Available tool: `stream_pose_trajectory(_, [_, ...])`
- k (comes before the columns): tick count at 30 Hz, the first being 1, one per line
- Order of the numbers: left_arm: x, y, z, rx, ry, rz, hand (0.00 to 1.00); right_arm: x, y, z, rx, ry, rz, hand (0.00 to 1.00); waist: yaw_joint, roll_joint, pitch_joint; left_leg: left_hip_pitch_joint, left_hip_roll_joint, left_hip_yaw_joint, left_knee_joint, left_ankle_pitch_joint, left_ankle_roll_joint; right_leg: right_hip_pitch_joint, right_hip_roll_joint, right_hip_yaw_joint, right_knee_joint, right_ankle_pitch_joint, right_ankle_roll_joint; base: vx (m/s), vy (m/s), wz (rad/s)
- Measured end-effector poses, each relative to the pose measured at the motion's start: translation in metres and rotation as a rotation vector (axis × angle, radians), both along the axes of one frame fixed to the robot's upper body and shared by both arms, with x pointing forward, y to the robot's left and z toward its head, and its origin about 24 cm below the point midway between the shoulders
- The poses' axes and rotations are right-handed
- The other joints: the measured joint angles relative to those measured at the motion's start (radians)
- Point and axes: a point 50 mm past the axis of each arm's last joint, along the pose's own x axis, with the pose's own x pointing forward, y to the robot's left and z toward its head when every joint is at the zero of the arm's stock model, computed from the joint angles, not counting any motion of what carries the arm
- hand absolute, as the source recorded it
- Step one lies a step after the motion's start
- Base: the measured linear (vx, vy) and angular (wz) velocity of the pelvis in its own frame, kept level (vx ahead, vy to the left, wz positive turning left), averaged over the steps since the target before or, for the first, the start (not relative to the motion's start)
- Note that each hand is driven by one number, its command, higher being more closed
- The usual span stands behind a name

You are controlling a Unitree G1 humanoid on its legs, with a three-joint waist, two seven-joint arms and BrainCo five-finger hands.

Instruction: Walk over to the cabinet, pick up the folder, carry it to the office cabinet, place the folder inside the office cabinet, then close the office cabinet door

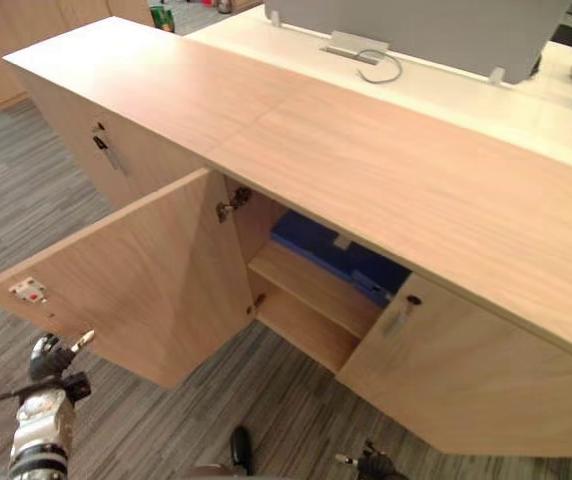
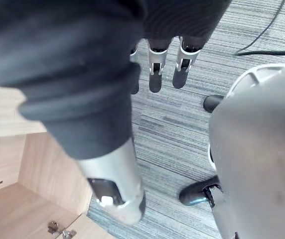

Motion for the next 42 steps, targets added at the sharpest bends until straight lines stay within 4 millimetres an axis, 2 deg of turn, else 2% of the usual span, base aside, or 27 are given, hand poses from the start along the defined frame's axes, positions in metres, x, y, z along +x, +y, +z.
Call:
stream_pose_trajectory(5, [0.006, -0.005, 0.001, 0.037, 0.032, -0.076, 0.0, -0.012, -0.006, -0.001, -0.01, 0.025, -0.023, 0.0, 0.014, -0.002, 0.0, -0.003, -0.01, 0.003, 0.0, -0.002, 0.003, 0.0, -0.006, 0.001, -0.005, -0.004, -0.004, 0.01, 0.004, 0.04])
stream_pose_trajectory(11, [0.01, -0.002, 0.002, 0.1, 0.102, -0.15, 0.0, -0.008, -0.005, -0.001, -0.007, 0.018, -0.02, 0.0, 0.024, -0.005, -0.001, 0.001, -0.024, 0.002, 0.001, 0.002, 0.007, 0.001, -0.02, 0.002, 0.01, -0.001, 0.0, 0.05, 0.015, 0.05])
stream_pose_trajectory(15, [0.013, 0.0, 0.003, 0.131, 0.138, -0.183, 0.0, 0.001, -0.004, 0.001, -0.003, -0.003, -0.013, 0.0, 0.026, -0.01, -0.006, 0.004, -0.023, 0.001, 0.001, 0.003, 0.007, -0.002, -0.024, 0.002, 0.026, -0.001, 0.0, 0.02, 0.006, 0.01])
stream_pose_trajectory(19, [0.018, -0.014, 0.002, 0.187, 0.182, -0.294, 0.0, -0.003, -0.004, 0.0, -0.002, 0.006, -0.017, 0.0, 0.051, -0.01, -0.009, 0.003, -0.023, -0.008, 0.001, 0.01, 0.005, -0.002, -0.027, -0.002, 0.033, 0.0, 0.0, -0.02, 0.007, 0.06])
stream_pose_trajectory(21, [0.015, -0.025, 0.001, 0.227, 0.197, -0.369, 0.0, -0.006, -0.005, -0.001, -0.002, 0.013, -0.02, 0.0, 0.054, -0.009, -0.009, -0.001, -0.025, -0.023, 0.001, 0.015, 0.005, -0.002, -0.03, -0.016, 0.046, 0.0, 0.001, -0.04, 0.021, 0.25])
stream_pose_trajectory(25, [0.016, -0.063, -0.003, 0.308, 0.212, -0.583, 0.0, -0.012, -0.009, -0.001, -0.007, 0.026, -0.055, 0.0, 0.059, 0.008, -0.016, -0.043, -0.04, -0.063, 0.001, 0.025, -0.002, -0.027, -0.044, -0.035, 0.075, -0.004, 0.015, -0.09, 0.077, 0.49])
stream_pose_trajectory(27, [0.019, -0.094, -0.006, 0.32, 0.199, -0.729, 0.0, -0.014, -0.008, -0.002, -0.007, 0.035, -0.056, 0.0, 0.059, 0.015, -0.018, -0.071, -0.054, -0.058, 0.001, 0.032, 0.002, -0.034, -0.057, -0.045, 0.082, -0.017, 0.05, -0.12, 0.094, 0.7])
stream_pose_trajectory(28, [0.018, -0.104, -0.008, 0.323, 0.201, -0.777, 0.0, -0.013, -0.009, -0.002, -0.009, 0.034, -0.056, 0.0, 0.059, 0.017, -0.018, -0.077, -0.059, -0.058, 0.001, 0.033, 0.001, -0.037, -0.062, -0.046, 0.088, -0.023, 0.062, -0.15, 0.103, 0.64])
stream_pose_trajectory(29, [0.014, -0.135, -0.011, 0.323, 0.199, -0.981, 0.0, -0.008, -0.01, -0.001, -0.013, 0.022, -0.052, 0.0, 0.06, 0.028, -0.022, -0.093, -0.065, -0.059, 0.001, 0.033, 0.0, -0.057, -0.07, -0.049, 0.108, -0.032, 0.077, -0.16, 0.116, 0.38])
stream_pose_trajectory(30, [0.006, -0.191, -0.009, 0.282, 0.122, -1.262, 0.0, 0.005, -0.009, 0.002, -0.016, -0.008, -0.034, 0.0, 0.046, 0.026, -0.029, -0.116, -0.076, -0.052, 0.005, -0.005, -0.044, -0.084, -0.084, -0.045, 0.107, -0.033, 0.079, -0.17, 0.133, 0.23])
stream_pose_trajectory(31, [0.002, -0.22, -0.006, 0.242, 0.062, -1.381, 0.0, 0.01, -0.005, 0.002, -0.009, -0.019, -0.022, 0.0, 0.035, 0.003, -0.031, -0.135, -0.086, -0.035, 0.037, -0.001, 0.004, -0.106, -0.107, -0.04, 0.11, -0.032, 0.077, -0.1, 0.137, -0.34])
stream_pose_trajectory(32, [-0.01, -0.278, 0.004, 0.14, -0.071, -1.583, 0.0, 0.018, -0.006, 0.004, -0.018, -0.041, 0.002, 0.0, 0.033, 0.027, -0.047, -0.105, -0.055, -0.033, 0.052, 0.011, 0.016, -0.116, -0.104, -0.028, 0.106, -0.024, 0.066, 0.03, 0.13, -0.64])
stream_pose_trajectory(33, [-0.014, -0.319, 0.024, 0.074, -0.215, -1.715, 0.0, 0.025, 0.0, 0.005, -0.013, -0.052, 0.038, 0.0, 0.009, 0.027, -0.055, -0.088, -0.059, -0.011, 0.003, 0.032, 0.041, -0.121, -0.1, -0.015, 0.09, -0.009, 0.055, 0.04, 0.129, -0.85])
stream_pose_trajectory(34, [-0.012, -0.336, 0.039, 0.052, -0.31, -1.766, 0.0, 0.028, 0.005, 0.005, -0.005, -0.055, 0.056, 0.0, -0.003, 0.022, -0.058, -0.086, -0.056, 0.002, 0.003, 0.033, 0.038, -0.121, -0.093, -0.011, 0.073, 0.0, 0.041, 0.03, 0.095, -0.61])
stream_pose_trajectory(36, [0.001, -0.345, 0.063, 0.055, -0.429, -1.791, 0.0, 0.022, 0.006, 0.003, -0.003, -0.04, 0.053, 0.0, -0.007, 0.024, -0.071, -0.084, -0.048, 0.022, 0.003, 0.034, 0.037, -0.116, -0.084, -0.01, 0.037, 0.008, 0.032, -0.05, 0.061, -0.45])
stream_pose_trajectory(38, [0.011, -0.344, 0.074, 0.061, -0.47, -1.793, 0.0, 0.014, 0.005, 0.001, -0.013, -0.016, 0.058, 0.0, -0.008, 0.031, -0.074, -0.084, -0.047, 0.022, 0.002, 0.029, 0.042, -0.106, -0.076, -0.012, 0.019, 0.01, 0.029, -0.05, 0.018, -0.05])
stream_pose_trajectory(42, [0.0, -0.344, 0.064, -0.029, -0.421, -1.832, 0.0, 0.015, 0.01, 0.001, -0.014, -0.01, 0.123, 0.0, -0.008, 0.034, -0.076, -0.079, -0.049, 0.016, 0.002, 0.028, 0.042, -0.094, -0.072, -0.014, 0.017, 0.012, 0.028, -0.03, -0.033, 0.15])
